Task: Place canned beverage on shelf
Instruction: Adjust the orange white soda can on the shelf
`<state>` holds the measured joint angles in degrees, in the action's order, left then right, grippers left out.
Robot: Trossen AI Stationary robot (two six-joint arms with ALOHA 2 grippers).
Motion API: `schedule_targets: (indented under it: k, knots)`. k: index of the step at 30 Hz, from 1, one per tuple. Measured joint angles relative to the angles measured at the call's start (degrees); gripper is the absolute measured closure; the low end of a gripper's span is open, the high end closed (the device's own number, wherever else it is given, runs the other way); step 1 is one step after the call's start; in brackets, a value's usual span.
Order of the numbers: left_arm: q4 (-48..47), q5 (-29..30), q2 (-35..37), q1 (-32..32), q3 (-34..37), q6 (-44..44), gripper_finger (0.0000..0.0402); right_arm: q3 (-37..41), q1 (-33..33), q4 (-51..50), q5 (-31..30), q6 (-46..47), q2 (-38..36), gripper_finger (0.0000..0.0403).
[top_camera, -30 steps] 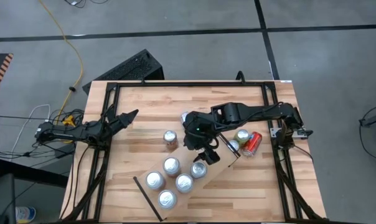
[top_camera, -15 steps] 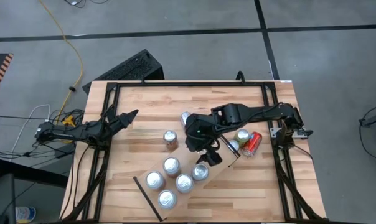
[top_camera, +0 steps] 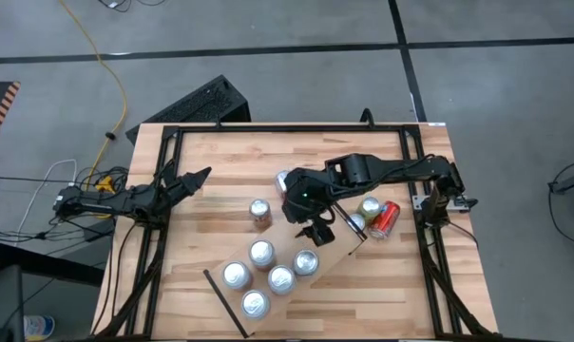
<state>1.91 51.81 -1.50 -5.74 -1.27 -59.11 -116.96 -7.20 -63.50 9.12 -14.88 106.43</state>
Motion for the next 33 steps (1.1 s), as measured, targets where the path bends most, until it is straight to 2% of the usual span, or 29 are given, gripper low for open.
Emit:
schedule_targets:
  k: [5, 11, 17, 22, 31, 33]
  knots:
    - [0.0, 0.0, 0.0, 0.0, -0.01, -0.04, 0.0051, -0.27, 0.28, 5.68, 0.17, -1.01, 0.02, 0.0086]
    - [0.0, -0.01, 0.0, 0.0, 0.0, -0.1, 0.0051, -0.27, 0.59, 10.54, 3.09, -1.49, 0.04, 0.0089]
    - [0.02, -0.15, 0.0, 0.0, -0.01, -1.36, 0.0051, -0.19, 0.59, 8.85, 3.24, -0.81, 2.17, 0.0129]
    - [0.02, -0.15, 0.0, 0.0, 0.01, -1.38, 0.0051, 0.06, 0.91, 7.45, 3.39, -0.24, 3.27, 0.0196]
    - [0.02, -0.15, 0.0, 0.0, 0.01, -1.37, 0.0051, 0.06, 1.42, 4.61, 5.14, -1.94, 4.09, 0.0384]
    - [0.02, -0.17, 0.0, 0.0, 0.02, -1.36, 0.0051, 0.04, 1.28, 5.25, 5.48, -2.16, 4.43, 0.0395]
